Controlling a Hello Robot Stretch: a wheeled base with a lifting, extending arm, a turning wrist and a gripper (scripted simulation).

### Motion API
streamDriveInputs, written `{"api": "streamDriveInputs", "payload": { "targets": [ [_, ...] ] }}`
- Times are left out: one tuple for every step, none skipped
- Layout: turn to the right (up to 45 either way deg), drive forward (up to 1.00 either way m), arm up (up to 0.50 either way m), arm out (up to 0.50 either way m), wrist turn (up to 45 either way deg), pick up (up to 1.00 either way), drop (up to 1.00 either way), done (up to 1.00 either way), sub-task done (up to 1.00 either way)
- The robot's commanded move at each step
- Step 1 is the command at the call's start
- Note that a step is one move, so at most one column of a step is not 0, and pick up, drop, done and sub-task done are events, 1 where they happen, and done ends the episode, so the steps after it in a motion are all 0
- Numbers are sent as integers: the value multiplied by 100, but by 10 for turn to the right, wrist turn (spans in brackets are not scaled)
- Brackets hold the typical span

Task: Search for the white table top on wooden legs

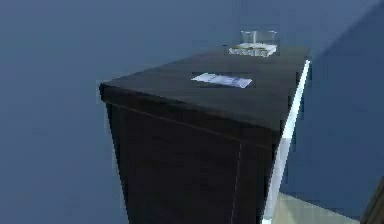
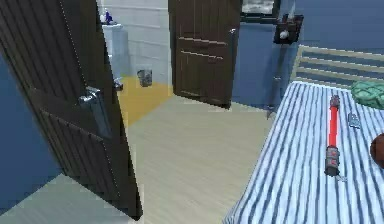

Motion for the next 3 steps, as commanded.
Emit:
{"api": "streamDriveInputs", "payload": {
  "targets": [
    [450, 0, 0, 0, 0, 0, 0, 0, 0],
    [300, 0, 0, 0, 0, 0, 0, 0, 0],
    [0, 80, 0, 0, 0, 0, 0, 0, 0]
  ]
}}
